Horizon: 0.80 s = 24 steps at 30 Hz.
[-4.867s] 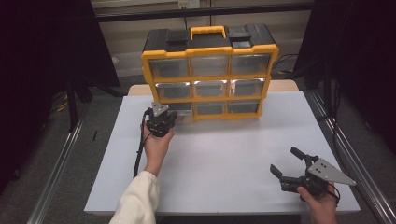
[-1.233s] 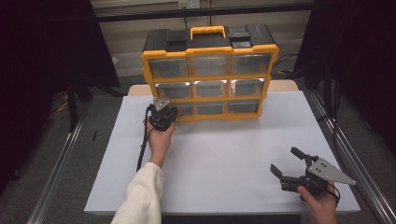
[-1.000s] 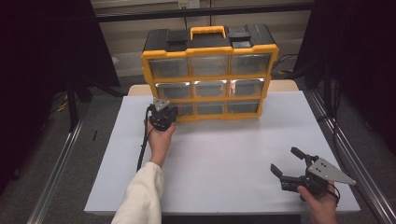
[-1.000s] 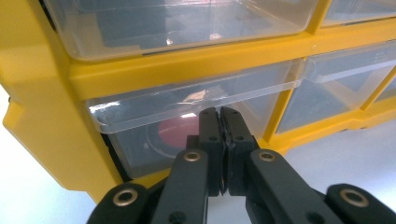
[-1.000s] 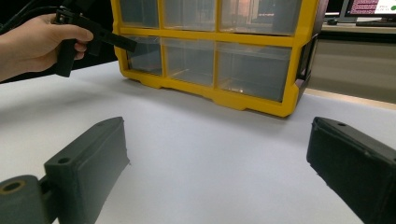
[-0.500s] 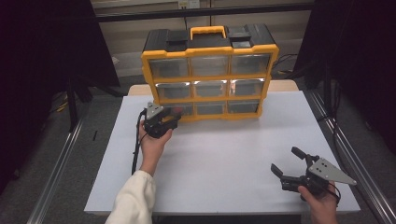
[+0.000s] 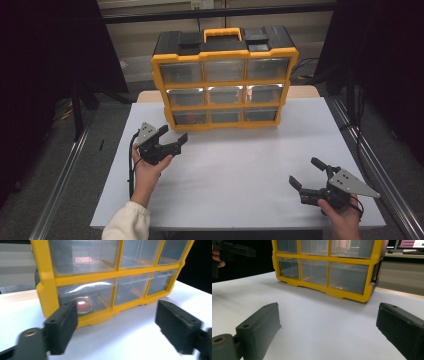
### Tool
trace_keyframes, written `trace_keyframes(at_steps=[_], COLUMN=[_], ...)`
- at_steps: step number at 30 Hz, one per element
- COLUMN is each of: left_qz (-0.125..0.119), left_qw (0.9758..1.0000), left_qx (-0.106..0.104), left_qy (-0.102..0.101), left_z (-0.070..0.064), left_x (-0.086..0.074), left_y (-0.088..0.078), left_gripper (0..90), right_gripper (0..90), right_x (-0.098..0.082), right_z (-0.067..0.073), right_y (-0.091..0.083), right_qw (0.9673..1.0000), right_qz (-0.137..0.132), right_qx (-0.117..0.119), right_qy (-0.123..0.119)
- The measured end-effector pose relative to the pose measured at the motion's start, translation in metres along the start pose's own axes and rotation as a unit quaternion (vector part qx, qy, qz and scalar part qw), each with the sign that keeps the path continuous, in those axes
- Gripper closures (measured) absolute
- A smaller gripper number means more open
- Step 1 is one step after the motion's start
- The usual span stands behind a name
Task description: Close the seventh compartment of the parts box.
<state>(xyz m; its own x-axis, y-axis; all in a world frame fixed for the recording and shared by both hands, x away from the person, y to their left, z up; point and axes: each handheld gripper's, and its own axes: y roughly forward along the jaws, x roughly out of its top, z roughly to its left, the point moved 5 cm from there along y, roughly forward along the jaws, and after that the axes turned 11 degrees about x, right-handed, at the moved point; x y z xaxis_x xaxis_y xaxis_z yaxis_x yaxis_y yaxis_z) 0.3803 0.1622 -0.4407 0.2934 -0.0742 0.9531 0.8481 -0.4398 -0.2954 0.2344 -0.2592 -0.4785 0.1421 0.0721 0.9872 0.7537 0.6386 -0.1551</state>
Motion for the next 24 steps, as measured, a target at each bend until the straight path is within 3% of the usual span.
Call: trace_keyframes(at_steps=[3,7,8,15,17,24], left_qz=[-0.003,-0.012,-0.009,-0.003,-0.006,-0.018], left_qw=[0.9999,0.9999,0.9998,0.9999,1.0,0.9997], left_qx=[-0.002,-0.003,-0.004,0.0,-0.002,-0.01], left_qy=[0.012,0.005,0.018,0.016,0.006,0.016], left_z=[0.004,0.013,0.017,0.031,0.032,0.03], left_x=[-0.006,-0.016,-0.02,-0.045,-0.049,-0.052], left_y=[-0.011,-0.028,-0.032,-0.06,-0.064,-0.067], left_gripper=[11.6,7.6,7.0,4.8,4.8,4.6], right_gripper=[4.7,4.7,4.7,4.7,4.7,3.8], right_x=[0.0,-0.001,0.0,-0.001,-0.001,-0.002], right_z=[0.0,-0.001,-0.001,0.0,0.001,-0.002], right_y=[0.0,0.0,0.0,0.002,0.003,0.006], right_qw=[1.0,1.0,1.0,1.0,1.0,1.0], right_qz=[0.001,0.001,-0.001,0.002,0.005,0.009], right_qx=[0.001,0.001,0.0,0.004,0.002,-0.004], right_qy=[0.0,0.002,0.001,-0.002,-0.001,-0.002])
